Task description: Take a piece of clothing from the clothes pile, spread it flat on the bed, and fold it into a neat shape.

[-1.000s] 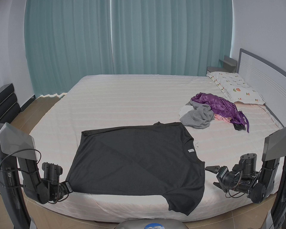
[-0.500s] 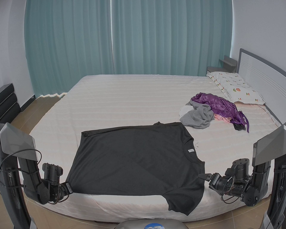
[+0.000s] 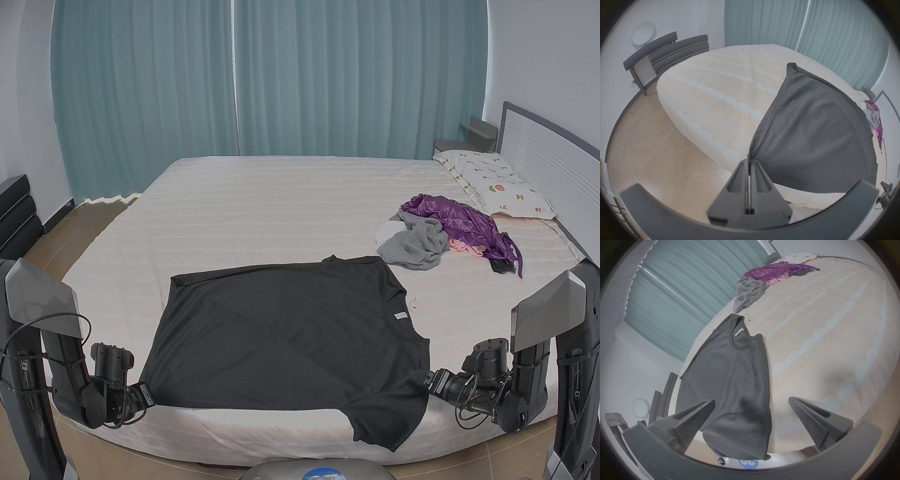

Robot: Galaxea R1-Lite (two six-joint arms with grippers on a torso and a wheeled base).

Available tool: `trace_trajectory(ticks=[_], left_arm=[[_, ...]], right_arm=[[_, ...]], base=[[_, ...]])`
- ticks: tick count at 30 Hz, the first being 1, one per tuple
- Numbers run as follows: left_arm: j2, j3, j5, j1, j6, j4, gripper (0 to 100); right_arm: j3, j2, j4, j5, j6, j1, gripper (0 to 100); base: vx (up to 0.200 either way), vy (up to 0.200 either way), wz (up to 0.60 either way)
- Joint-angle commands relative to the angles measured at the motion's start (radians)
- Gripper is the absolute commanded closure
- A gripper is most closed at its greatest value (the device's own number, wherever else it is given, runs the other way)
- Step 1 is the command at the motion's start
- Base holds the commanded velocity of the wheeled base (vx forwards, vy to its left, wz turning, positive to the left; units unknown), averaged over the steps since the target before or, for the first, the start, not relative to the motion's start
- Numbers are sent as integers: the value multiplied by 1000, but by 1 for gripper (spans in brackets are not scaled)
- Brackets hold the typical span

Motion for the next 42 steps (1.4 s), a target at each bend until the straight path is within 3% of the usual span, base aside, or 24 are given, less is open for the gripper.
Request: trace_trajectory(ticks=[1, 6, 15, 16, 30, 42], left_arm=[[11, 0, 0, 0, 0, 0, 100], [9, 0, 0, -1, -2, 0, 100], [11, 0, 0, -3, 0, 0, 100], [11, 0, 0, -3, 0, 0, 100], [7, 8, 0, -6, 0, 0, 100], [6, 14, 0, -9, 3, 6, 100]], right_arm=[[89, -4, -80, 24, -23, 1, 0], [121, 16, -81, 80, -153, 6, 0], [74, 48, -81, 80, -173, 35, 0], [71, 53, -81, 79, -172, 35, 100], [166, -5, -83, 85, -196, -34, 100], [204, 19, -81, 93, -224, -36, 100]], base=[[0, 0, 0], [0, 0, 0], [0, 0, 0], [0, 0, 0], [0, 0, 0], [0, 0, 0]])
